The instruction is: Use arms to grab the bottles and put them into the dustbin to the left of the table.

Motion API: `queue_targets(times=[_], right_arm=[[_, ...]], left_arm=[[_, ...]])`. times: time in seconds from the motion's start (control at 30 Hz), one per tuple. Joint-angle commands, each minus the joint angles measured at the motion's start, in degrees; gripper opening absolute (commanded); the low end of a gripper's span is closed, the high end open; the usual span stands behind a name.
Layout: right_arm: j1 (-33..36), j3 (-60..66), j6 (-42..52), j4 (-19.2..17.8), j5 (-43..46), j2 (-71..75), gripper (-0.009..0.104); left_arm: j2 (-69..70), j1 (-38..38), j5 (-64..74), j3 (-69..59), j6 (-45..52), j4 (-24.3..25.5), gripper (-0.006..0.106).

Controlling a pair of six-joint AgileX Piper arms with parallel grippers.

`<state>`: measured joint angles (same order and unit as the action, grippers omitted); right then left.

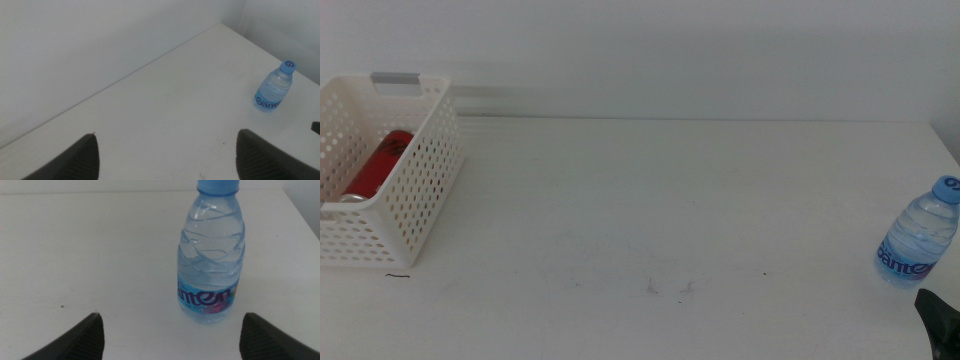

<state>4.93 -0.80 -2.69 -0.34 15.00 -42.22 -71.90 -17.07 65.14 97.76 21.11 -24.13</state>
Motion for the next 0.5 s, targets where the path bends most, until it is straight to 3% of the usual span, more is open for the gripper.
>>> queue_targets(times=[0.0,0.13,0.47], right_arm=[[-0.4,0.7,3.5,1.8,5.8,-2.4,0.086],[-1.0,0.7,10.4,5.7,10.6,-6.8,0.086],[-4.2,0.7,8.6,5.5,29.8,-28.4,0.086]], left_arm=[[0.3,-0.4,-0.7,0.1,0.0,0.1,0.094],[0.3,-0.4,-0.7,0.1,0.0,0.0,0.094],[0.3,-0.4,-0.7,0.1,0.0,0.2,0.094]])
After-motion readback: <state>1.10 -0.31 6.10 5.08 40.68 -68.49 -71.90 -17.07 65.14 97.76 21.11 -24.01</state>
